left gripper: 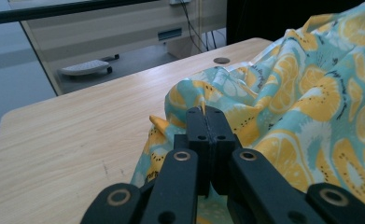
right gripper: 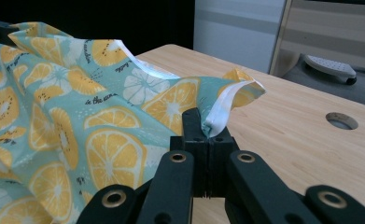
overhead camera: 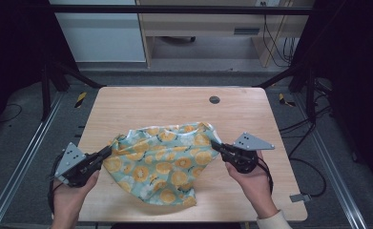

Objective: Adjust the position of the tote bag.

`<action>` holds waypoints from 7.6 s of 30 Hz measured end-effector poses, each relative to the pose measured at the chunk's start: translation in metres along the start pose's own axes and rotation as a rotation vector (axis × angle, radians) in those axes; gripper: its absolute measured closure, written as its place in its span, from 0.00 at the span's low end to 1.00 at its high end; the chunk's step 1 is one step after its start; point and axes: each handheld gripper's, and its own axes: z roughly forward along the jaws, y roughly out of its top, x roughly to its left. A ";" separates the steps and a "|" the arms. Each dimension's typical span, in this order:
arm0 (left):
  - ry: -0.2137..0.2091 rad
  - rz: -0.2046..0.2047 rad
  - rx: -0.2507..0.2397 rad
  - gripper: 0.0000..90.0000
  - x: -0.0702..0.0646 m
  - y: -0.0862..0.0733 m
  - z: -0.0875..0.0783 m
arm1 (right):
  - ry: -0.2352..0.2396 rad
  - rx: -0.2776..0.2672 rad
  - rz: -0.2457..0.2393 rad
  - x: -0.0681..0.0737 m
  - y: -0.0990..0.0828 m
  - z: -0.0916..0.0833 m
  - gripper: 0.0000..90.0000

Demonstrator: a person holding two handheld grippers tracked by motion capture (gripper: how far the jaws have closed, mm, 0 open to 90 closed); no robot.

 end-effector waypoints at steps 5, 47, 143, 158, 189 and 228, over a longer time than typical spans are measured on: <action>-0.024 0.016 0.025 1.00 -0.002 -0.008 -0.008 | 0.025 0.004 0.008 0.007 -0.011 -0.003 1.00; -0.254 0.129 0.361 1.00 -0.009 -0.056 0.033 | 0.170 0.147 0.033 -0.009 -0.059 -0.003 1.00; 0.065 0.002 0.311 0.14 0.000 -0.043 0.041 | 0.072 0.216 -0.055 0.004 -0.064 0.020 0.14; 0.115 -0.009 0.341 0.13 0.007 -0.053 0.046 | 0.084 0.276 -0.089 0.004 0.000 0.101 0.44; 0.100 -0.026 0.197 0.33 0.009 -0.027 0.024 | 0.330 0.195 -0.157 0.080 0.022 0.091 1.00; -0.111 0.039 0.467 0.57 -0.033 -0.042 0.045 | 0.399 0.296 -0.244 0.127 -0.040 0.087 0.74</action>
